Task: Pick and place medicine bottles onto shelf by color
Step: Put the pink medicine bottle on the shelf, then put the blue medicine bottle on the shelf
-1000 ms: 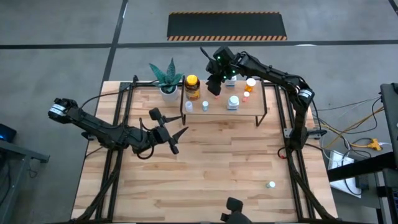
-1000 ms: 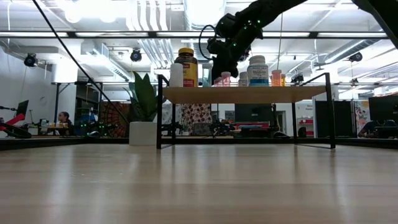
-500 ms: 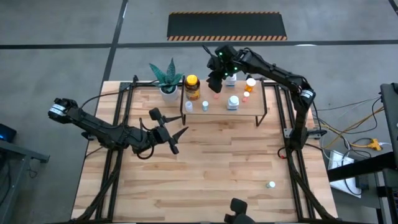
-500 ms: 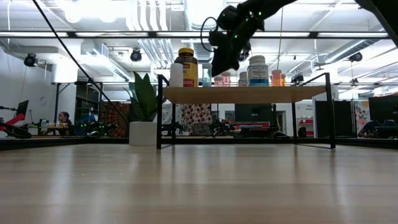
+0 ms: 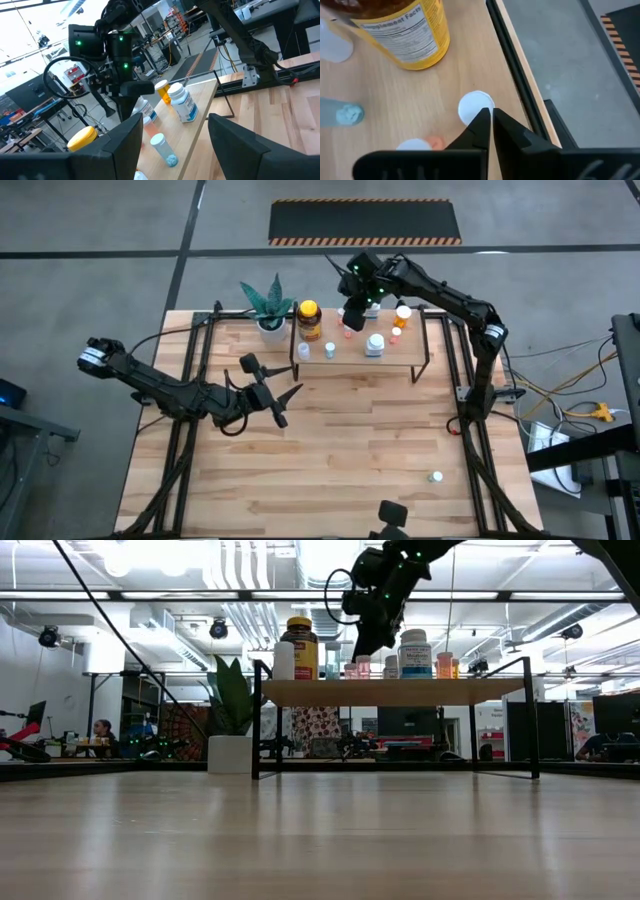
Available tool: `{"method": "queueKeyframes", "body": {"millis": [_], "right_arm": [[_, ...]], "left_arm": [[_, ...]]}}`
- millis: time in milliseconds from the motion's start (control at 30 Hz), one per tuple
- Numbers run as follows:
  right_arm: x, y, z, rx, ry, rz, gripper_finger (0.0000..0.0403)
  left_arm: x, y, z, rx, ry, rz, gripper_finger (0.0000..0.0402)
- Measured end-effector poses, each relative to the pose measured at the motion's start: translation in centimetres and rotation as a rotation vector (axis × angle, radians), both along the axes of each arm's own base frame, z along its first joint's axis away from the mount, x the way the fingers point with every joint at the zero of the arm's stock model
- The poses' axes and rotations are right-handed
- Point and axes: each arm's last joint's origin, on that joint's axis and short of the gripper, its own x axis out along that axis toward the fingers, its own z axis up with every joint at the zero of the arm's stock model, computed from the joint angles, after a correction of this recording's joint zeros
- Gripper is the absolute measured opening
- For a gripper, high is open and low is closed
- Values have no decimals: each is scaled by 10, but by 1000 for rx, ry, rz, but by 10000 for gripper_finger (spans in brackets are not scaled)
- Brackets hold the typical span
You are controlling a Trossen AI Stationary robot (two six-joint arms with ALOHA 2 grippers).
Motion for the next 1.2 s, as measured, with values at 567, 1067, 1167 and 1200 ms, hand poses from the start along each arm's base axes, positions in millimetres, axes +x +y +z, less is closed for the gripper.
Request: {"method": "queueKeyframes", "body": {"millis": [567,1067,1167,1200], "right_arm": [[-16,30,36,79,-105,52,9],[-51,208,47,417,61,219,9],[-73,236,31,520,163,151,9],[-82,243,22,559,205,114,9]], "left_arm": [[0,0,0,-2,-1,-4,208],[-1,-2,0,-2,-2,-14,208],[-1,-4,0,-2,-2,-21,208],[-1,-4,0,-2,-2,-23,208]]}}
